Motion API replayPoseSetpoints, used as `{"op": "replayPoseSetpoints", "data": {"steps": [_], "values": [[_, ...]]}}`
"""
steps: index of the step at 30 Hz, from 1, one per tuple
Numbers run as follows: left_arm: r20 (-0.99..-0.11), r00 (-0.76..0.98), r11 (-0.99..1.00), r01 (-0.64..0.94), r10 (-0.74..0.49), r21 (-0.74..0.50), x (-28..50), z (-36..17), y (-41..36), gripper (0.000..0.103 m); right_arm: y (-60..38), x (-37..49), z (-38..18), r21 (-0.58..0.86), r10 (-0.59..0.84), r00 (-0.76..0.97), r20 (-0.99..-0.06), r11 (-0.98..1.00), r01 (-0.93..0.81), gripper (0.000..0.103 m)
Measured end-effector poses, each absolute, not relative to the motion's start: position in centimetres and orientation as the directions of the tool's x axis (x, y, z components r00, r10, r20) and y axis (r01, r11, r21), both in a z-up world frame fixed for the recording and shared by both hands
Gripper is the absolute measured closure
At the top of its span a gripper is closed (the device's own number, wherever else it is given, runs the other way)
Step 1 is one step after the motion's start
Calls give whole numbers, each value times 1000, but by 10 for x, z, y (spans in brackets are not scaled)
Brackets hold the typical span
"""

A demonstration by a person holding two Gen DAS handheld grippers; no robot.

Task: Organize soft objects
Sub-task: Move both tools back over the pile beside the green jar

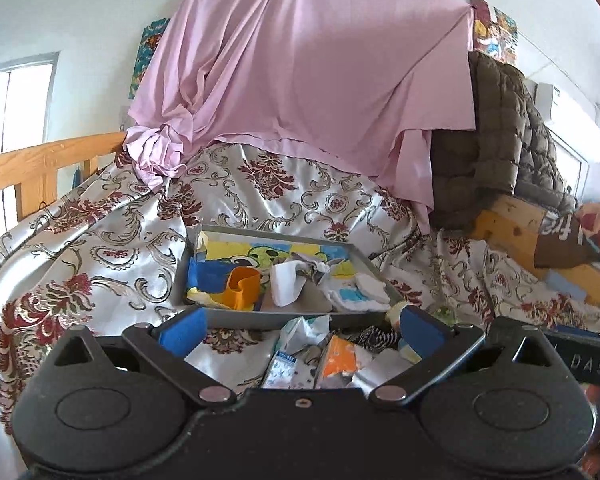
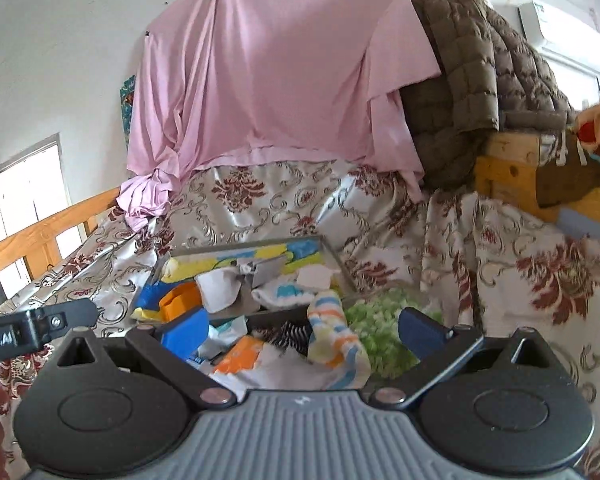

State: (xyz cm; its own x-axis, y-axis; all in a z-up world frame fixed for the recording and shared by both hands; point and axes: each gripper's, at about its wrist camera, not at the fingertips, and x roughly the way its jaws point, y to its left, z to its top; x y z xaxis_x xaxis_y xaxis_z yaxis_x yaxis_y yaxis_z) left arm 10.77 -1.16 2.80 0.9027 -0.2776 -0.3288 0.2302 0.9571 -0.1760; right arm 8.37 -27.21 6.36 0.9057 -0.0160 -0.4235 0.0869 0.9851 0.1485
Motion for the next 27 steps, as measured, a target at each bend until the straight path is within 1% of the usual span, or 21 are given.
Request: {"op": "replayPoseSetpoints", "data": {"steps": [3, 6, 10, 15, 20, 27], "values": [[-337, 900, 959, 234, -276, -161, 100, 23, -8, 1, -274, 78, 59, 165, -18, 898, -440, 981, 100, 0], [-364, 886, 957, 245, -286, -154, 96, 17, -7, 1, -275, 74, 56, 172, -14, 892, -452, 980, 102, 0], [-392, 861, 946, 286, -324, -155, 94, 13, -10, 1, -271, 71, 50, 131, -49, 879, -474, 983, 126, 0], [-432, 835, 940, 307, -340, -146, 94, 5, -17, 1, -268, 74, 43, 118, -47, 853, -519, 985, 126, 0], [-478, 812, 939, 330, -335, -98, 95, -3, -27, 1, -269, 81, 34, 132, -33, 813, -581, 982, 134, 0], [-522, 786, 933, 357, -332, -57, 99, -13, -39, 1, -278, 90, 22, 148, -48, 756, -652, 971, 189, 0]]}}
